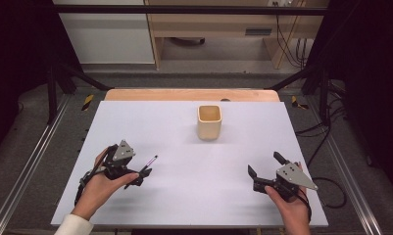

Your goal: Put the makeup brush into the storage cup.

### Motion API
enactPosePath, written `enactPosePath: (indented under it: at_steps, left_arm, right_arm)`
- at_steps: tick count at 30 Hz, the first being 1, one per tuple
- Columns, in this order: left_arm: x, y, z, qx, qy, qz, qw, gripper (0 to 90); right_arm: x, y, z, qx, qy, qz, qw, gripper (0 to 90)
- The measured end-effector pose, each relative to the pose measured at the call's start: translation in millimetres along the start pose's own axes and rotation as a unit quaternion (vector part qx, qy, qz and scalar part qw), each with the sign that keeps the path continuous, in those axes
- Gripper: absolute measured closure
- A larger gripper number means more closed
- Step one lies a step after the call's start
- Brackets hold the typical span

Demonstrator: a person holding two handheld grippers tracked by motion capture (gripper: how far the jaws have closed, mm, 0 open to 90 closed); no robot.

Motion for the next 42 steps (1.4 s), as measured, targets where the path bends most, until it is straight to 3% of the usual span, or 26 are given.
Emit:
enactPosePath:
  at_steps: [21,23,27,36,42]
  left_arm:
    - [2.0,-12.5,-3.1,-0.009,-0.002,-0.039,0.9992,2.9]
    - [2.3,-12.1,-4.2,0.003,-0.002,-0.032,0.9995,4.0]
    - [2.0,-12.7,-4.5,0.005,0.001,-0.033,0.9994,4.0]
    - [1.9,-18.7,-1.8,-0.009,0.001,-0.06,0.9982,4.0]
    - [5.1,-22.7,-3.3,-0.007,-0.002,-0.06,0.9982,4.0]
  right_arm:
    - [-0.5,0.6,0.0,0.001,0.0,-0.001,1.0,2.0]
    - [-0.6,0.5,-0.2,0.001,-0.001,-0.001,1.0,2.0]
    - [-0.1,0.9,-0.3,0.001,-0.002,-0.001,1.0,2.0]
    - [1.1,2.8,0.2,0.001,-0.003,0.004,1.0,2.0]
    - [0.8,3.2,2.0,-0.001,-0.005,0.004,1.0,2.0]
Point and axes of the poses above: each handheld gripper's, and its own axes: y roughly backward along the jaws, x roughly out of its top, z roughly to its right, the point moved 4 cm from there along -y, roughly forward along the jaws, and after that the axes turned 4 degrees about -x, right-handed, at the moved point
